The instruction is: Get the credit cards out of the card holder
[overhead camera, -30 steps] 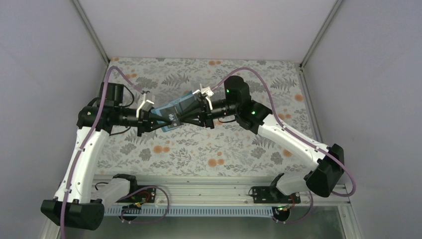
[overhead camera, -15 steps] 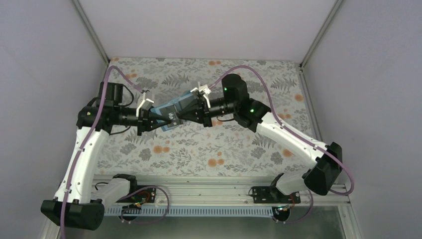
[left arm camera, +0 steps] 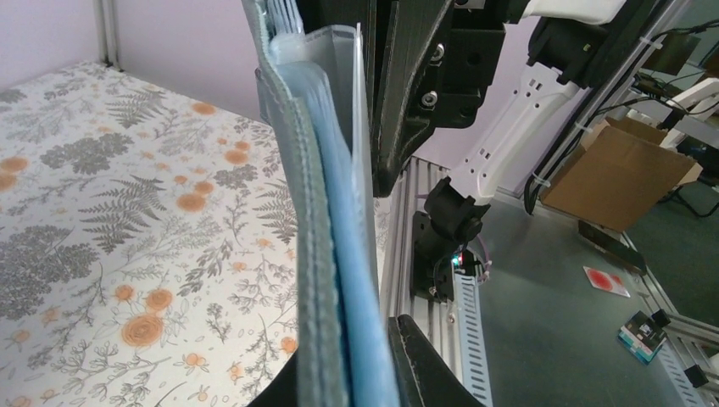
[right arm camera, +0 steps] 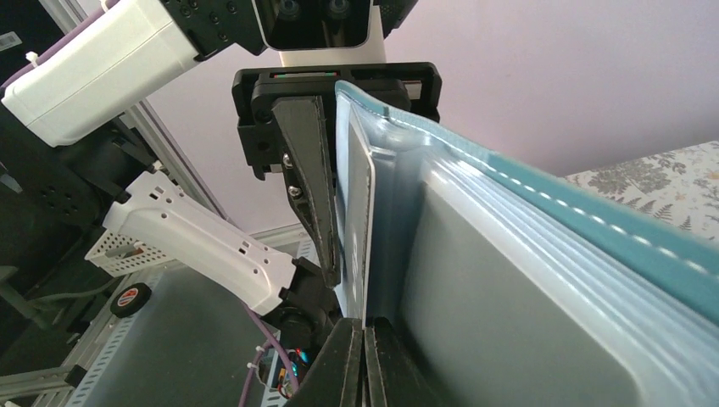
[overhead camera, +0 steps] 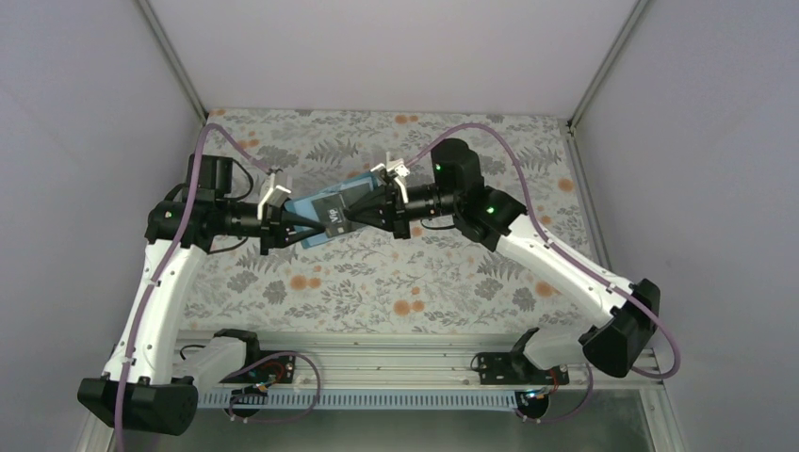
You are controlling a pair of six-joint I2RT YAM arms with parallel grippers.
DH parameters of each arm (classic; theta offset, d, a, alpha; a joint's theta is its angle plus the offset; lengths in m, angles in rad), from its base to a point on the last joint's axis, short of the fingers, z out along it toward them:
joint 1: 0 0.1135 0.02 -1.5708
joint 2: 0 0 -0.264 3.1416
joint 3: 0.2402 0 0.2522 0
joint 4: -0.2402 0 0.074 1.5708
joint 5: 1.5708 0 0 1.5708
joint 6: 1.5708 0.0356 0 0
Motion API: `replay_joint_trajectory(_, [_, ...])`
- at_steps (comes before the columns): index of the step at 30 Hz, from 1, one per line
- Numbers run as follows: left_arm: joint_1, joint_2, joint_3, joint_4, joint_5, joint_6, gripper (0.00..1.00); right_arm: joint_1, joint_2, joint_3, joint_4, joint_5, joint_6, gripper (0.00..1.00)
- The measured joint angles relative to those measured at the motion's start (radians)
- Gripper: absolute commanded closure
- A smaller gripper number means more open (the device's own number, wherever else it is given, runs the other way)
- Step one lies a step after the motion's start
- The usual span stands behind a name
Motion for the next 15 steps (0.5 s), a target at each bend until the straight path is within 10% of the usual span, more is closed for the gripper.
replay_joint_trajectory(15, [0.011, 0.000, -0.002, 0.008, 0.007, 0.000, 0.98, -0.039, -0.040, -0.008, -0.041, 0.011, -0.025, 0.96])
